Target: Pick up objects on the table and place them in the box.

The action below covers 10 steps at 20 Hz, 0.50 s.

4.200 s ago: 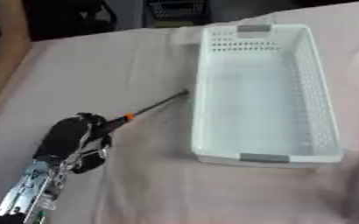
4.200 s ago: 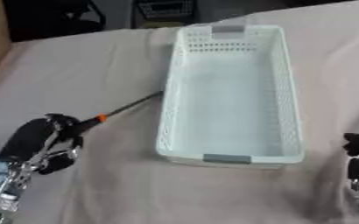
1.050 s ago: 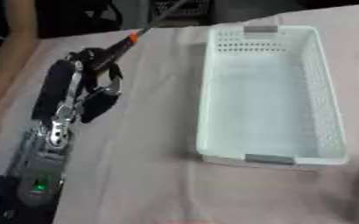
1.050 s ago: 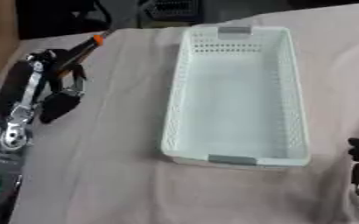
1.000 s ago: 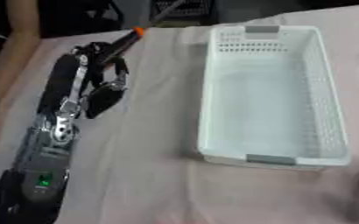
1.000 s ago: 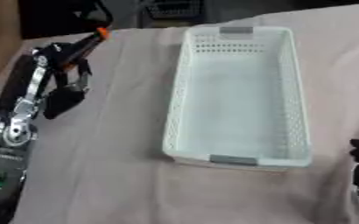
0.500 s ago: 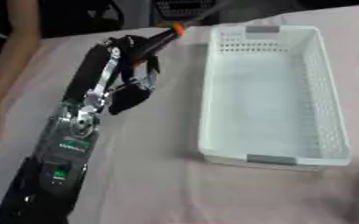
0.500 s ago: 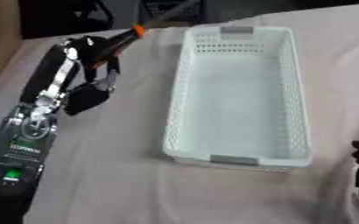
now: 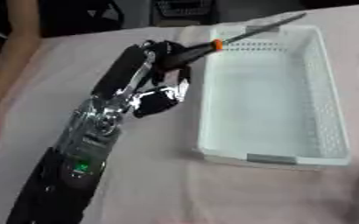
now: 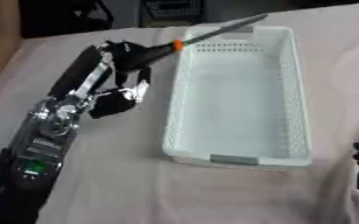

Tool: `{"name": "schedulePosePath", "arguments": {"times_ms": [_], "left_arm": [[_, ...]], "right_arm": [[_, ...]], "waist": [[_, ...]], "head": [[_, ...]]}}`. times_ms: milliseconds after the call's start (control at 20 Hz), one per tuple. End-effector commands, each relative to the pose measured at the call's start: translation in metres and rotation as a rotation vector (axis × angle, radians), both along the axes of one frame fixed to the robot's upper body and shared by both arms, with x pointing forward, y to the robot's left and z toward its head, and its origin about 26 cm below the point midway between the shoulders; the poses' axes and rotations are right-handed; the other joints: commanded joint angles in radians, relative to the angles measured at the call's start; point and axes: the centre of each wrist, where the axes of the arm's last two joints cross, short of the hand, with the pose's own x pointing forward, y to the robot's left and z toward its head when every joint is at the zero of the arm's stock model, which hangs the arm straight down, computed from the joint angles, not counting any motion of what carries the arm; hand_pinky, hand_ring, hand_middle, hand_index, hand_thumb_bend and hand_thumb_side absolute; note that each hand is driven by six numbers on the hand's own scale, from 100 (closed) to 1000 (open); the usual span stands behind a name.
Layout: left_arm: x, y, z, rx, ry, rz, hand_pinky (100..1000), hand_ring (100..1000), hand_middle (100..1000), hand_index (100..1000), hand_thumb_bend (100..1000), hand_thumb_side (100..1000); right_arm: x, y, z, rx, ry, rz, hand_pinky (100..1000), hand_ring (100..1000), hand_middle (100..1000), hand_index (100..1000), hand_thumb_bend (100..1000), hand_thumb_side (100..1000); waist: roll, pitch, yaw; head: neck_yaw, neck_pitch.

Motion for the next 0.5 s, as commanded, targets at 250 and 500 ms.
{"name": "schedulePosePath", "arguments": {"times_ms": [250,500], "left_arm": [[0.013,-0.019,-0.005,0.092,0.018,-0.066,648,303,287,567,100,314],[0.026,-0.038,-0.014,0.166,0.046,-0.123,662,349,346,613,100,268]], "right_arm": [[-0.002,0.002,0.006,-0.013,-0.012,0.016,433,543,581,798,100,779],[-0.001,0.003,0.005,-0.014,-0.009,0.021,433,543,581,798,100,780]], "waist": [[-0.005,-0.016,-0.004],[-0.006,-0.016,-0.008]], "head": [[0.017,0.003],[0.024,0.004]]}}
